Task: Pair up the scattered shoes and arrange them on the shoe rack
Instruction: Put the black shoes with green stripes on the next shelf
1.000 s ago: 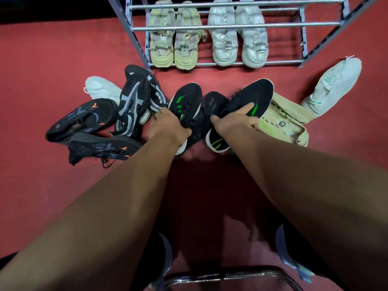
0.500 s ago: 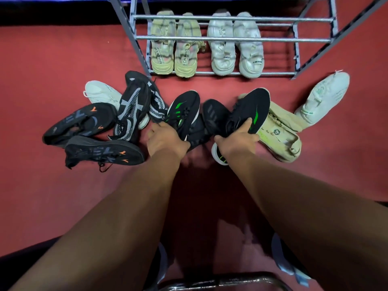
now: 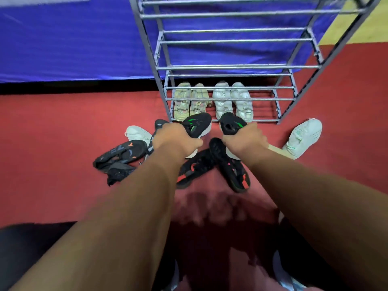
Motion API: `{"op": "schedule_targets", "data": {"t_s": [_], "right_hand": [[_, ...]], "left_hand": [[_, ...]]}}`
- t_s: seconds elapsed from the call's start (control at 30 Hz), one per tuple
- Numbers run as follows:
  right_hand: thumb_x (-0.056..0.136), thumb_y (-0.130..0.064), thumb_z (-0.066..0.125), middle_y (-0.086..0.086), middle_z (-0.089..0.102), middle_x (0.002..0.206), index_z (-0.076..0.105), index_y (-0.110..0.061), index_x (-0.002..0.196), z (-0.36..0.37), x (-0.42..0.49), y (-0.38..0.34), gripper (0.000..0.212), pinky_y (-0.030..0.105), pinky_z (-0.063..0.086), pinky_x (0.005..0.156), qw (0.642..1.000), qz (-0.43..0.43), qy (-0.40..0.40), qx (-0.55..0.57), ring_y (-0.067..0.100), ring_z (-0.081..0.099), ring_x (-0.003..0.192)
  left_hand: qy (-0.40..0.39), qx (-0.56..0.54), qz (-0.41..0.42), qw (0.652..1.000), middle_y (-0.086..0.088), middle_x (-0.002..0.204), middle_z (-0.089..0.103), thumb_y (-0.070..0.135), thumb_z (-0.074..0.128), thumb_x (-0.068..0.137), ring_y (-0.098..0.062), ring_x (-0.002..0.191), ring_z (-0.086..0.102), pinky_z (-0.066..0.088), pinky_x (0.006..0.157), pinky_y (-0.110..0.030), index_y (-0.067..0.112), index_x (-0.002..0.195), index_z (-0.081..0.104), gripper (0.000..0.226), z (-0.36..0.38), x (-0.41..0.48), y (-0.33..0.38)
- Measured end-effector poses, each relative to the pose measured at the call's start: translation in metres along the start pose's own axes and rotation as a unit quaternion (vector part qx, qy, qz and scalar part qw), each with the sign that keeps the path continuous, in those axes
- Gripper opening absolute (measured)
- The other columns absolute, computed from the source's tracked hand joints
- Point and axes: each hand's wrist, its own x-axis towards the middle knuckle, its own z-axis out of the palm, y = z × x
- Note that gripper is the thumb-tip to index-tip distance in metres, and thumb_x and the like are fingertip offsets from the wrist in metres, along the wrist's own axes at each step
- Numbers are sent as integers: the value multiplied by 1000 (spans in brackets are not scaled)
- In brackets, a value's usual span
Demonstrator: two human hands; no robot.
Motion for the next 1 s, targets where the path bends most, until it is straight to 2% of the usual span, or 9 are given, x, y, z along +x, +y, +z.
{"op": "schedule_targets", "data": {"t_s": [0.13,0.3,0.4,0.57,0.67,0.8,1.0], "right_hand": [[60,-57,74,13,59,130,48,-12,129,-27,-11,-24,86,44,44,102,997,-53,41,35,39,54,123],[55,-63,75,9,64,121,56,-13,121,-38,1,-47,85,44,48,98,991,-104,65,50,37,58,117],[59,-62,76,10,62,123,53,-11,121,-30,23,-56,83,47,46,101,991,-120,47,41,38,53,119],[60,-58,74,8,62,119,54,-13,118,-9,69,-70,77,46,47,99,990,-139,28,28,37,53,115],[55,-60,67,8,65,111,58,-15,112,6,97,-81,74,45,51,95,988,-147,34,18,39,59,111],[55,-61,65,7,66,111,62,-19,111,26,132,-101,70,44,51,95,987,-154,35,22,37,59,112],[65,-55,74,10,59,123,54,-12,120,56,174,-129,73,49,44,102,984,-168,52,36,38,52,118]], "left_hand": [[11,-23,4,1000,-2,86,67,62,67,61,-27,78,64,49,63,-30,21,89,71,50,-43,-2,5],[4,-44,-5,999,-2,95,69,67,76,68,-27,84,66,51,68,-32,22,97,72,54,-57,24,14],[12,-24,-2,1000,-2,100,67,66,74,71,-27,87,65,49,68,-32,21,102,73,54,-50,52,21],[46,-2,-18,999,-10,116,60,67,69,74,-31,104,61,55,82,-38,14,113,70,65,-33,110,26],[94,8,-19,995,-13,123,54,67,68,77,-31,114,52,50,82,-41,5,123,61,77,-18,141,27],[170,2,-19,985,-15,124,52,67,62,83,-31,113,49,48,76,-40,-1,126,51,81,5,172,34],[190,-36,-73,978,-15,125,50,65,62,83,-31,117,48,51,78,-42,0,125,50,78,32,211,56]]}}
